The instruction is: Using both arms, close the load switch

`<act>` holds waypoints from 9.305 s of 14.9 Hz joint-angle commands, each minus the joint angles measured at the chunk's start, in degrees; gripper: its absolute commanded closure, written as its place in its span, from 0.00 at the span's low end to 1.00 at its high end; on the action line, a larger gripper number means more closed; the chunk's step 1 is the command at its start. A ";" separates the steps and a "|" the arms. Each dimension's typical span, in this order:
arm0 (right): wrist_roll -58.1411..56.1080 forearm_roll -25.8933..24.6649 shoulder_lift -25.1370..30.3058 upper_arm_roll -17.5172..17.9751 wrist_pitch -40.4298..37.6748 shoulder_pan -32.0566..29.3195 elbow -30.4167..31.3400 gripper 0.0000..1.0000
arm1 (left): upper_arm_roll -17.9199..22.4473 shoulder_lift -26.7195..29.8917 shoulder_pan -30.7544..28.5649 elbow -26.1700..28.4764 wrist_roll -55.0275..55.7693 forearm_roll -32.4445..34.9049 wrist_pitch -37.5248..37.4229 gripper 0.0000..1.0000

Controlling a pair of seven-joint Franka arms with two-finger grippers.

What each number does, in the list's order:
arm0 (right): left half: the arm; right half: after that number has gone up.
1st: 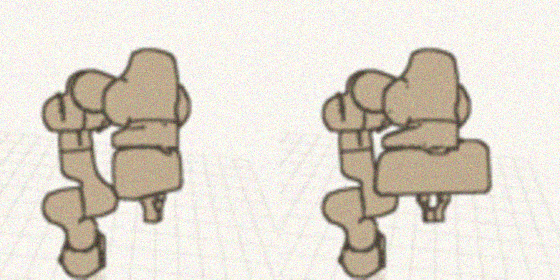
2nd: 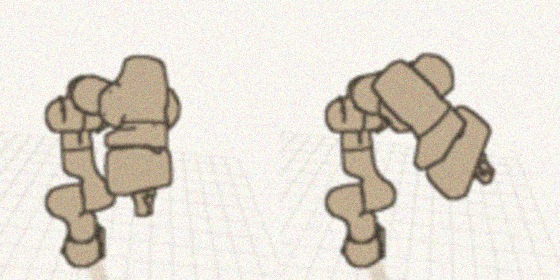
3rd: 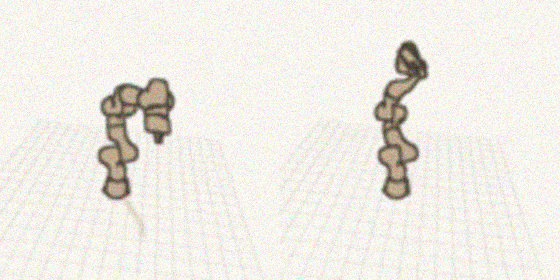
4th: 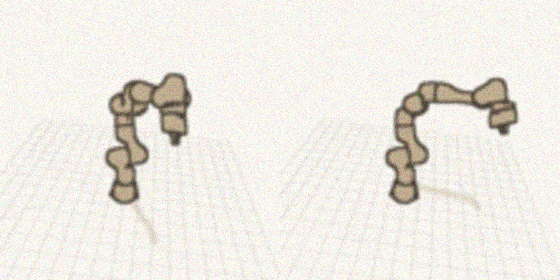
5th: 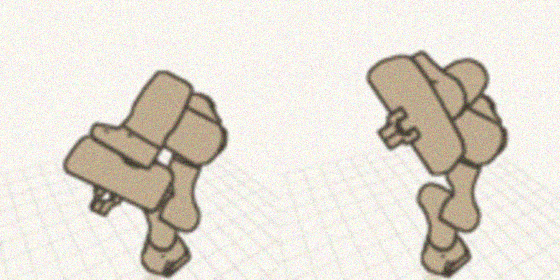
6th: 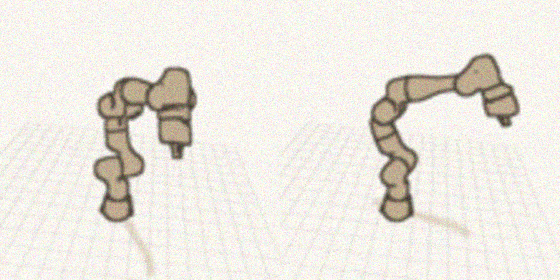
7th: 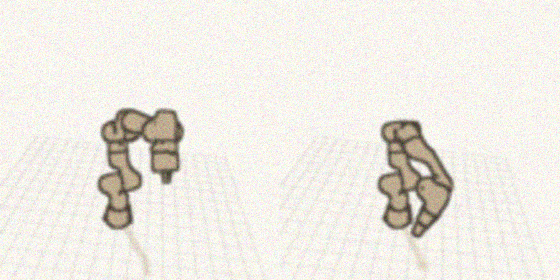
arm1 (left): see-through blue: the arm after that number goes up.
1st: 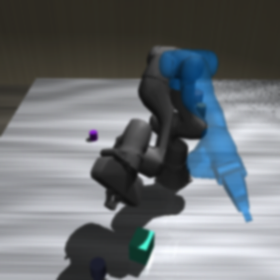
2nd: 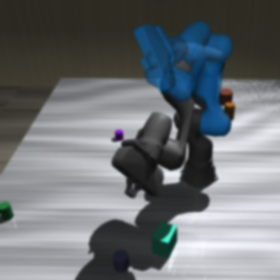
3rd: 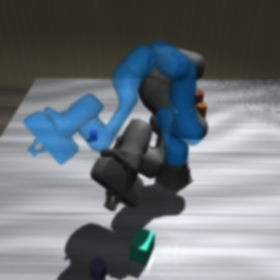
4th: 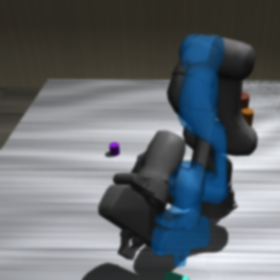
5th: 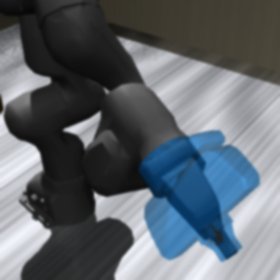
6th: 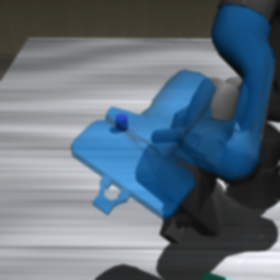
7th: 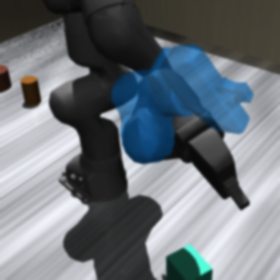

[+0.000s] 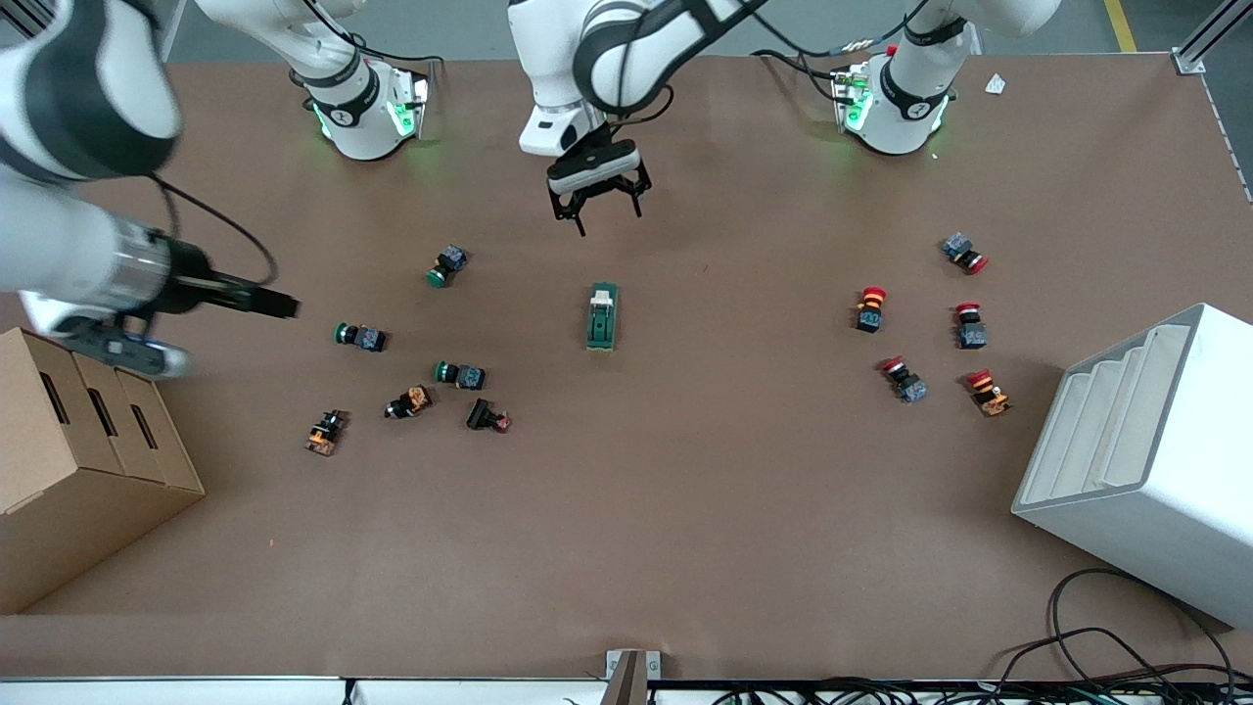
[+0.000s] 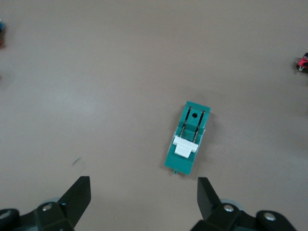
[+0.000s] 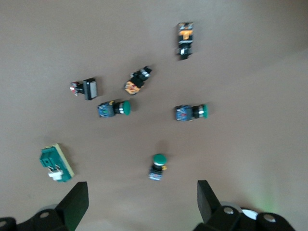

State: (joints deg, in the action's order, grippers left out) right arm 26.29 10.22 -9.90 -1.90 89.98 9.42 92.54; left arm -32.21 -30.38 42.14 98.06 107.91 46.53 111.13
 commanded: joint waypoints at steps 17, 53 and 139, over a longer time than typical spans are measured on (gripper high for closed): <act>30.40 17.01 -13.73 -0.30 45.70 29.51 20.40 0.00 | 2.06 -19.01 5.31 7.32 36.41 54.46 -0.03 0.02; 43.58 20.80 -21.21 -0.83 61.81 38.66 17.16 0.00 | 6.11 -23.67 10.77 6.61 37.46 56.92 -3.46 0.00; -24.80 -13.74 1.99 2.25 -10.09 -10.30 -8.69 0.00 | -40.82 -17.43 -34.68 -23.35 -31.97 17.19 -21.30 0.00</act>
State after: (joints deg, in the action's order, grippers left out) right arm 0.69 -2.39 -10.06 -1.29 79.45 0.14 81.78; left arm -72.36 -47.69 6.52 77.28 77.51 64.80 92.25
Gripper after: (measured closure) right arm 0.000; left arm 0.000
